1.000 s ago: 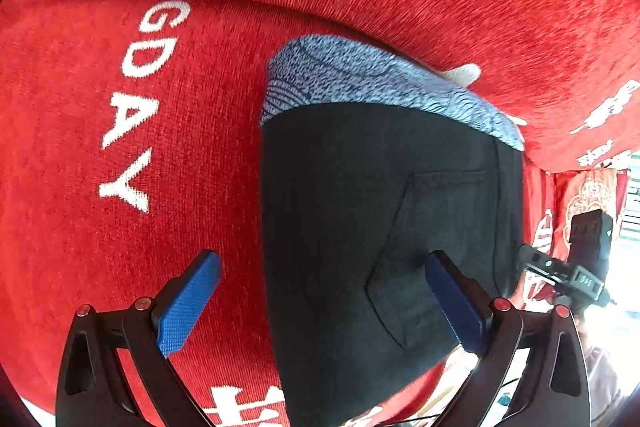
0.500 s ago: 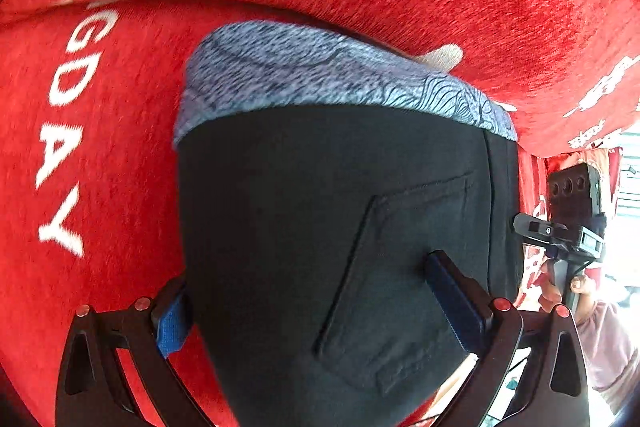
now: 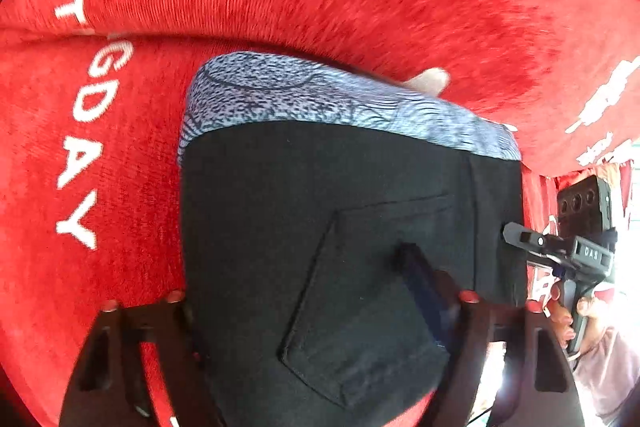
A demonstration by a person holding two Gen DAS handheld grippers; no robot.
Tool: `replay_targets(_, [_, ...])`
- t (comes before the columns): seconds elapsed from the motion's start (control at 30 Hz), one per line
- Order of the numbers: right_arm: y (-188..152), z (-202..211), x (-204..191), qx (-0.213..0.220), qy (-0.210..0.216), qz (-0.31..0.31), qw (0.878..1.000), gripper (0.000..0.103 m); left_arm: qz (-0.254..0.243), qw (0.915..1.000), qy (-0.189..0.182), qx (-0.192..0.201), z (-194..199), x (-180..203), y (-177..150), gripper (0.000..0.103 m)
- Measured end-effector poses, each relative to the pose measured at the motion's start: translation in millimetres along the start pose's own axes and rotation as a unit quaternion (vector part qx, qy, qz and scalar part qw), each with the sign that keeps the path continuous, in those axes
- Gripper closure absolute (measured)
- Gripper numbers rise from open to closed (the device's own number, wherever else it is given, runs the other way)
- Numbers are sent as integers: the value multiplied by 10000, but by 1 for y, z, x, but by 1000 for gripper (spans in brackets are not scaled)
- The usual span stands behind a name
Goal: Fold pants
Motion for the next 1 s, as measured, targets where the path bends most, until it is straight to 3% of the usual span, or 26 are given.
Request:
replay_targets(0.13, [-8, 13, -8, 82, 129, 76, 9999, 60, -37, 9999, -138, 16, 19, -4, -10, 33])
replay_targets(0.37, [-45, 22, -32, -130, 348, 129, 9992, 61, -268, 9996, 10, 14, 60, -17, -46, 33])
replay_targets(0.63, [-98, -7, -48, -444, 517, 67, 9977, 61, 178, 9991, 375, 22, 72, -58, -84, 33])
replay_targets(0.73, [-108, -25, -43, -611, 203, 33, 9979, 59, 204, 9978, 631, 71, 66, -76, -88, 29])
replay_targets(0.87, [-107, -23, -42, -587, -106, -37, 9982, 51, -2, 9944, 978, 410, 88, -79, -87, 28])
replay_targets(1.0, [-108, -7, -46, -632, -831, 153, 9944, 49, -194, 9893, 1237, 746, 111, -73, -83, 28])
Point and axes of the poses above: each gripper's, at about its wrist camera, not at the fingertips, and z roughly against the way its jaws point, x to its right, y to its top, the point moved 2 cm from there along -z, roughly the way its jaws point, and after that the axes turned 11 degrees about z, right-handed, at the moved point
